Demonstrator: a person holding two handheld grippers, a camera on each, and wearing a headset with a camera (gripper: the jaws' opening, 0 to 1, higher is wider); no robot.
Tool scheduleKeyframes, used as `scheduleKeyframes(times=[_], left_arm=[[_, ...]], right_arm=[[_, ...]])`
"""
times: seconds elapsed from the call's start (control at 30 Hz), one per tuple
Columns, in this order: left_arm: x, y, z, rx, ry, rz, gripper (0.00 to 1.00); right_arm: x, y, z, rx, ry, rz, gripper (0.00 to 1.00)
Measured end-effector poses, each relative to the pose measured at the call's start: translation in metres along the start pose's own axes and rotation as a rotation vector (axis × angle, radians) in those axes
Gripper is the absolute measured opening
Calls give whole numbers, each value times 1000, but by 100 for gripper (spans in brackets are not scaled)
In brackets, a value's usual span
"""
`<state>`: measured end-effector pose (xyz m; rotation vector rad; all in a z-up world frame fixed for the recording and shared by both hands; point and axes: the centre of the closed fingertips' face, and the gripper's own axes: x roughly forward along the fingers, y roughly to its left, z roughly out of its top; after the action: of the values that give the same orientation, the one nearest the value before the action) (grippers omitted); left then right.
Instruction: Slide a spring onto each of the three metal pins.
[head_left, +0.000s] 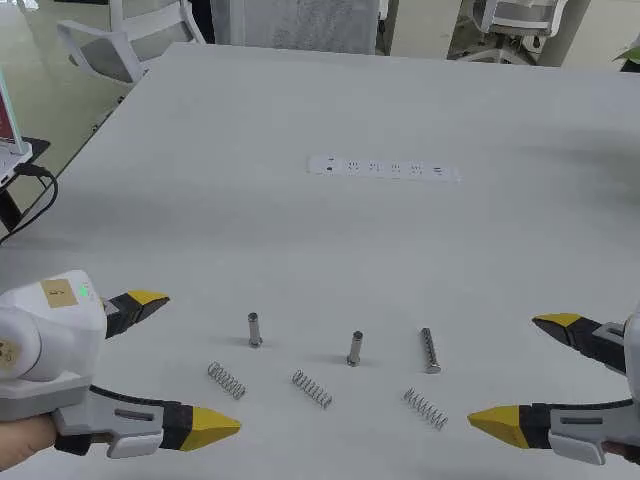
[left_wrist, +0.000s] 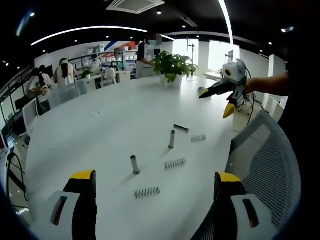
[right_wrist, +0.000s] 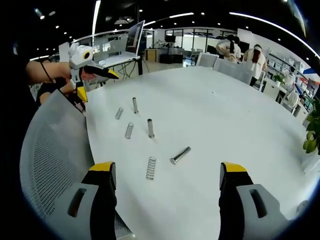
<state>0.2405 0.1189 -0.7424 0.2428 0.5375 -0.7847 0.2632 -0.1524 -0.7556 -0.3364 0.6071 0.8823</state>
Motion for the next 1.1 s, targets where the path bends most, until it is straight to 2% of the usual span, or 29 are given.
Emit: scheduleKeyframes(times=[1.1], left_arm=[[2,-6,-5,-15,0,-17,95]], right_arm=[[4,7,-9,-2,22,19,83]])
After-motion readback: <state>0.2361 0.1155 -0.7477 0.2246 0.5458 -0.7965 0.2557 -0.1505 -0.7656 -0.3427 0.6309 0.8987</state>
